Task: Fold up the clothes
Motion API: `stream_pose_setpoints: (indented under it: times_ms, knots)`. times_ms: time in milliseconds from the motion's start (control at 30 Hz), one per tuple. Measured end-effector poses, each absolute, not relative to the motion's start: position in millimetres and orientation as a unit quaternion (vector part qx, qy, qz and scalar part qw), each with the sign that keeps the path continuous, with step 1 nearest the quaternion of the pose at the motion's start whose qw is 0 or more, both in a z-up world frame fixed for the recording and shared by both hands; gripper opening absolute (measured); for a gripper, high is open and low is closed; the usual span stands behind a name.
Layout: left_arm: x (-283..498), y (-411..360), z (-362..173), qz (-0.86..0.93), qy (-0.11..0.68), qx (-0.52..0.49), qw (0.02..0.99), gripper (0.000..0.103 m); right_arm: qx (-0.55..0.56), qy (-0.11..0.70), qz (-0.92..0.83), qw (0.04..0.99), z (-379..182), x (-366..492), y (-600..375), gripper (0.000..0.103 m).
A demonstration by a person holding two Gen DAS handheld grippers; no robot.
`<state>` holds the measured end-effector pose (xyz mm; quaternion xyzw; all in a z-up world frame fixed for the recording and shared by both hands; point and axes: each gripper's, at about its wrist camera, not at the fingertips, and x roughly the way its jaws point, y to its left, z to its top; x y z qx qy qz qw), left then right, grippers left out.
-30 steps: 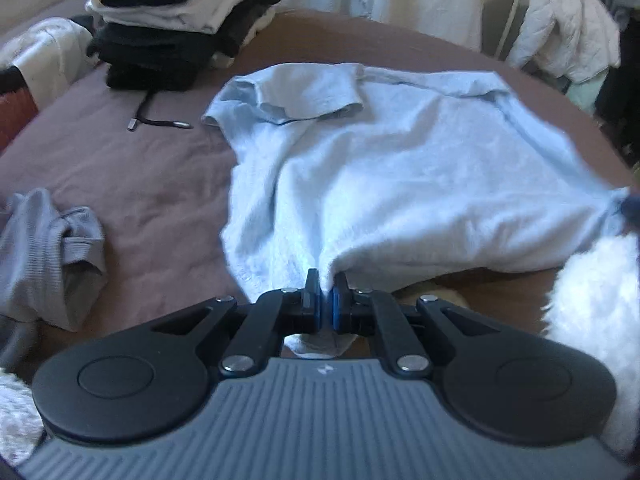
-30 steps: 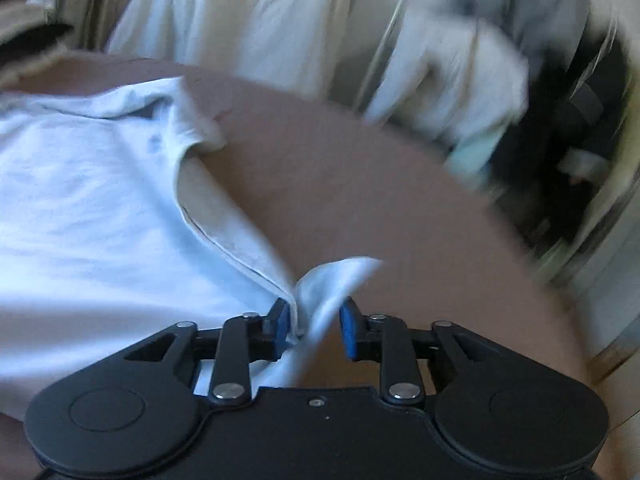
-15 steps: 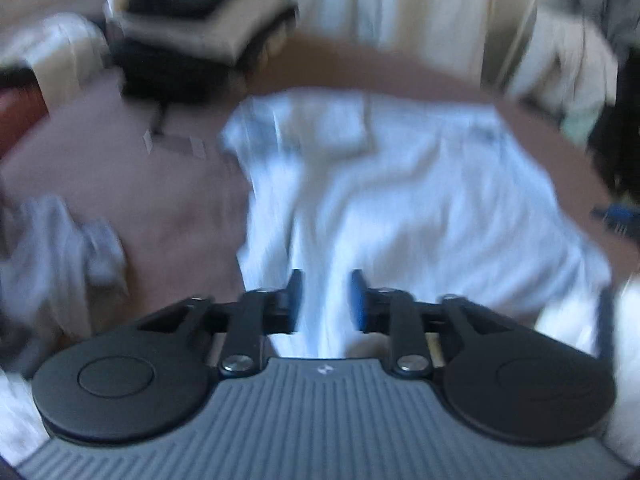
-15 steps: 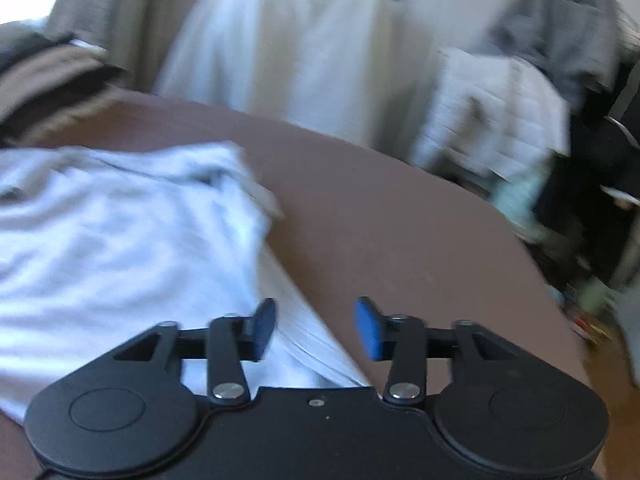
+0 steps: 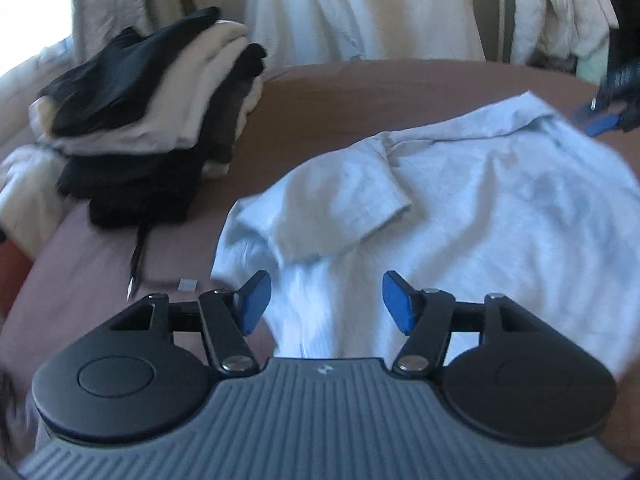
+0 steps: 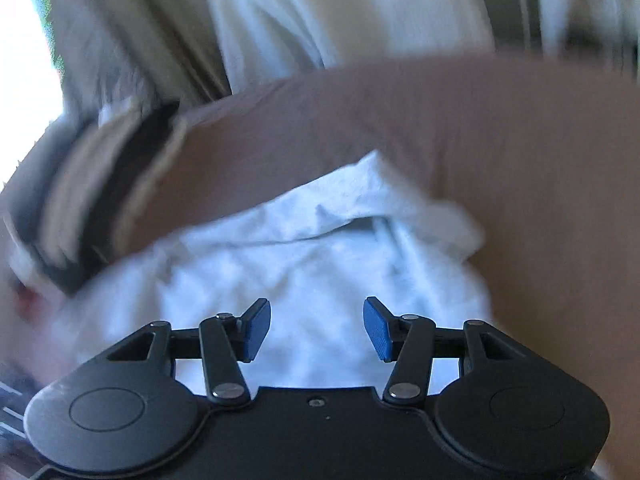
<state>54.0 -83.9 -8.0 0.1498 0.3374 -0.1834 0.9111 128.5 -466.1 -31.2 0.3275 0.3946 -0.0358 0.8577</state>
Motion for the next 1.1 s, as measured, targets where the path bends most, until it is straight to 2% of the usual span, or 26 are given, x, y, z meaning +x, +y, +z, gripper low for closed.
stream_pose_setpoints:
  times_ms: [33, 133, 233, 267, 300, 333, 367, 400, 433, 467, 500, 533, 667, 800, 933, 1100]
  knots:
    - [66.1, -88.8, -14.0, -0.184, 0.332, 0.163, 0.911, 0.065, 0.358, 0.402, -0.033, 0.842, -36.6, 135.0, -473.0, 0.058]
    - [103.4, -97.9, -33.4, -0.187, 0.319, 0.191, 0.909, 0.087, 0.415, 0.413, -0.041, 0.810, -51.2, 154.3, -487.6, 0.067]
    - [140.7, -91.3, -49.8, -0.198, 0.345, 0.162, 0.903, 0.088, 0.479, 0.397, -0.057, 0.780, -69.3, 173.5, -504.4, 0.073]
    - [153.4, -86.5, -54.3, -0.201, 0.357, 0.139, 0.901, 0.084, 0.494, 0.389, -0.067, 0.775, -76.4, 181.2, -509.0, 0.074]
    - [165.5, -80.3, -58.0, -0.208, 0.366, 0.111, 0.900, 0.073, 0.493, 0.383, -0.089, 0.776, -82.2, 188.8, -511.1, 0.078]
    - [175.7, -72.7, -59.7, -0.223, 0.370, 0.077, 0.898, 0.023, 0.484, 0.378, -0.115, 0.781, -86.8, 195.8, -512.0, 0.078]
    - [184.7, -69.0, -60.7, -0.235, 0.378, 0.061, 0.893, 0.007, 0.474, 0.373, -0.140, 0.785, -91.4, 202.9, -512.8, 0.075]
    - [191.3, -68.7, -59.2, -0.236, 0.379, 0.064, 0.892, 0.007, 0.454, 0.368, -0.162, 0.795, -93.4, 210.6, -512.2, 0.064]
    - [195.3, -70.0, -54.6, -0.229, 0.367, 0.078, 0.898, 0.007, 0.425, 0.363, -0.175, 0.811, -92.5, 218.3, -510.0, 0.044]
    - [198.2, -71.7, -49.0, -0.223, 0.349, 0.093, 0.905, 0.007, 0.394, 0.359, -0.184, 0.826, -90.7, 225.8, -507.3, 0.033]
    - [200.2, -74.4, -40.5, -0.217, 0.317, 0.114, 0.916, 0.007, 0.358, 0.353, -0.193, 0.843, -87.4, 233.5, -503.8, 0.018]
    - [205.2, -75.9, -31.0, -0.206, 0.289, 0.127, 0.926, 0.007, 0.319, 0.344, -0.201, 0.860, -81.7, 240.7, -499.6, 0.014]
    - [244.7, -71.8, -8.2, -0.185, 0.265, 0.066, 0.944, 0.007, 0.197, 0.321, -0.236, 0.896, -52.5, 262.0, -482.7, 0.013]
    - [285.6, -96.0, -20.1, -0.169, 0.274, 0.050, 0.946, 0.007, 0.119, 0.320, -0.261, 0.903, -32.9, 281.4, -477.7, 0.012]
    - [319.7, -124.0, -49.5, -0.128, 0.336, 0.052, 0.932, 0.017, 0.090, 0.366, -0.241, 0.894, -27.2, 294.6, -499.1, 0.012]
    - [312.9, -139.2, -54.3, -0.107, 0.279, 0.097, 0.949, 0.022, 0.164, 0.333, -0.211, 0.904, -19.1, 272.4, -528.5, 0.015]
